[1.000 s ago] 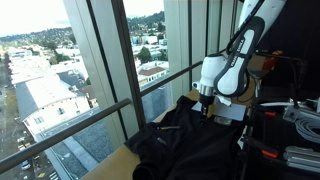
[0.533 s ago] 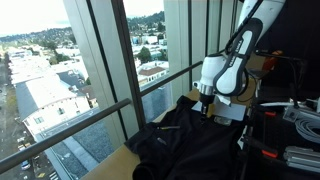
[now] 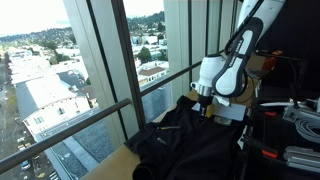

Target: Zip up the black jumper

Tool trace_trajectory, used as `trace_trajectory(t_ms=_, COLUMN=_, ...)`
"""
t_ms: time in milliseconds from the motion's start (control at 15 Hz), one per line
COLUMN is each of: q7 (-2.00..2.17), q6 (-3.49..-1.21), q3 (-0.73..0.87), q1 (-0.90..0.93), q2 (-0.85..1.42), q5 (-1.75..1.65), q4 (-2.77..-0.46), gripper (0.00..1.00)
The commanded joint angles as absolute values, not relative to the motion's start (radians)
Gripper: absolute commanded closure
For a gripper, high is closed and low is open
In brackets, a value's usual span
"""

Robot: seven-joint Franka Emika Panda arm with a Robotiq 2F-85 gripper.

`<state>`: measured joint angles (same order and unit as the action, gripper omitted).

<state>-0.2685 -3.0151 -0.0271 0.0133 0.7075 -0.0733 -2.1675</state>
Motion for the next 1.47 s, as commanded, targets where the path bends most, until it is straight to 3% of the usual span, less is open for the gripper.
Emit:
trace_trajectory(t_ms=0, q7=-0.244, q6=-2.993, q3=-0.049, q1=0.027, q2=0.69, q5=-0.109, q4=-2.166, gripper=1.0)
trace_trajectory(t_ms=400, q7=-0.241, q6=-2.988, q3=-0.048, q1=0.066, q2=0.687, q5=-0.117, q4=-2.167, gripper=1.0)
trace_trajectory(t_ms=467, q7=-0.235, q6=-2.979, q3=-0.039, q1=0.073, q2=0.681, q5=-0.118, q4=-2.17, gripper=0.74)
trace_trajectory(t_ms=533, q7=-0.234, q6=-2.976, q3=-0.03, q1=0.078, q2=0.674, q5=-0.12, q4=-2.174, gripper=0.73)
trace_trajectory(t_ms=667, q7=-0.225, q6=-2.968, q3=-0.004, q1=0.091, q2=0.659, q5=-0.127, q4=-2.177, gripper=0.6)
trace_trajectory(t_ms=1200, q7=-0.237, q6=-2.937, q3=0.019, q1=0.054, q2=0.669, q5=-0.133, q4=-2.152, gripper=0.02)
trace_trajectory(t_ms=1400, q7=-0.238, q6=-2.929, q3=0.016, q1=0.044, q2=0.684, q5=-0.131, q4=-2.142, gripper=0.0)
